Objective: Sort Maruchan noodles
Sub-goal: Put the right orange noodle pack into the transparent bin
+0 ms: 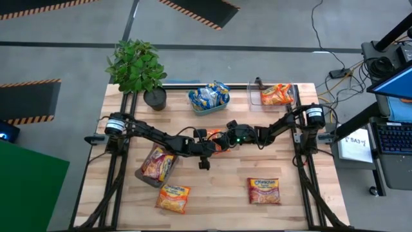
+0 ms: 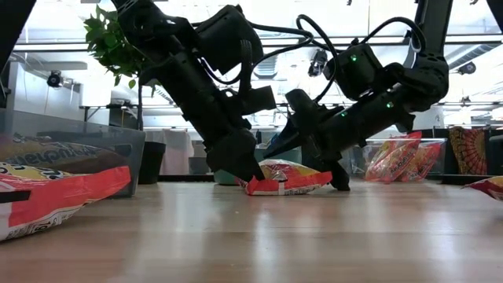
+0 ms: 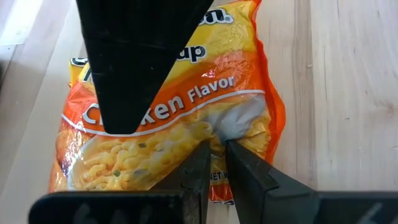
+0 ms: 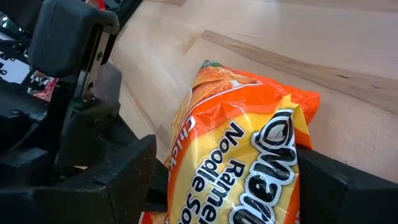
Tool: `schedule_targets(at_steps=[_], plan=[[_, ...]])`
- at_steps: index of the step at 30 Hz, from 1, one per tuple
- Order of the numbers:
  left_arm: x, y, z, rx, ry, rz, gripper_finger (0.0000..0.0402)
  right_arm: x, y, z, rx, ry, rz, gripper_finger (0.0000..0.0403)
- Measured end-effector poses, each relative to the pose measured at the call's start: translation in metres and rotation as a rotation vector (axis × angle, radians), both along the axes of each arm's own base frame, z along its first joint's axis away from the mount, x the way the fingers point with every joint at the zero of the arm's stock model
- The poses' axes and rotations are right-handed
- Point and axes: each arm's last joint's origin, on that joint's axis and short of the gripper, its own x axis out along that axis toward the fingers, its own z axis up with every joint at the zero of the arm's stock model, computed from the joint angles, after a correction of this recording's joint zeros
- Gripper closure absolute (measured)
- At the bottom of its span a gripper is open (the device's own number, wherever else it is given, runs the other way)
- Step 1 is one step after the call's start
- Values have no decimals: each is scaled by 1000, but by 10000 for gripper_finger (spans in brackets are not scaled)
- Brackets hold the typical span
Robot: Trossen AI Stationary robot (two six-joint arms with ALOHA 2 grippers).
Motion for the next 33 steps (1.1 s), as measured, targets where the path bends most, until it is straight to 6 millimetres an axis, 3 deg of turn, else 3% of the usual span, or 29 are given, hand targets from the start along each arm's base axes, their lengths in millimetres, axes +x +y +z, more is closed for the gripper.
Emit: schedule_targets(at_steps=[10,12,21,28,33], plan=[[0,0,0,0,-3,0,364,0,0,0,-13,4,5,112],[0,0,0,-1,-4,0,364,1,0,0,-15,6,2,128],[0,0,0,1,-6,1,364,4,0,3,-37,-8,29,372],[-2,-1,6,0,0,-6,364,4,0,8,-51,-14,39,375],[-14,0,29,4,38,-17,364,2,0,19,-80,-37,53,376]])
